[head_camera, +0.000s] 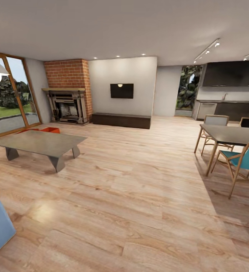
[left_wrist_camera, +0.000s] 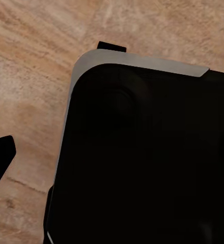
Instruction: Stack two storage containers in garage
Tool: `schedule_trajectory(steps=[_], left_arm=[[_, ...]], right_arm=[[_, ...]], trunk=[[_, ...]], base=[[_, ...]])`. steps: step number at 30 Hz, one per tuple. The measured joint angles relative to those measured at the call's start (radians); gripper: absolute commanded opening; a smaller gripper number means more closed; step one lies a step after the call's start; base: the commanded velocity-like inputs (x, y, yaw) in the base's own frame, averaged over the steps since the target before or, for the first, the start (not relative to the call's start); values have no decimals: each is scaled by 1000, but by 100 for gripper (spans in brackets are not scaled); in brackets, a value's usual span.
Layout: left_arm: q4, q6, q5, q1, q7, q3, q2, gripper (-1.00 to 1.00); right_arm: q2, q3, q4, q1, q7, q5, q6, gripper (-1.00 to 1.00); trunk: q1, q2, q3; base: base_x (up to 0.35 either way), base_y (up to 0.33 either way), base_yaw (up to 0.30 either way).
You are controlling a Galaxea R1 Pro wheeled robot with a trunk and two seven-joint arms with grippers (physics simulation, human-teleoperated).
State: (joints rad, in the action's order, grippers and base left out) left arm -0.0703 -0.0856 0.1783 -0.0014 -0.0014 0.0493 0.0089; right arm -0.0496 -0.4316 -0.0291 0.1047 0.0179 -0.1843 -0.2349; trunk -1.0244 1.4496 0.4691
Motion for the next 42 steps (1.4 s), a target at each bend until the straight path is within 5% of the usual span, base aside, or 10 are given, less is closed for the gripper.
schedule_trajectory(steps=[42], left_arm=[[0,-2,4,0,0,2,-4,100]], right_arm=[[6,0,0,0,3,-2,6,100]], trunk=[[0,0,0]], base=[[324,0,0]])
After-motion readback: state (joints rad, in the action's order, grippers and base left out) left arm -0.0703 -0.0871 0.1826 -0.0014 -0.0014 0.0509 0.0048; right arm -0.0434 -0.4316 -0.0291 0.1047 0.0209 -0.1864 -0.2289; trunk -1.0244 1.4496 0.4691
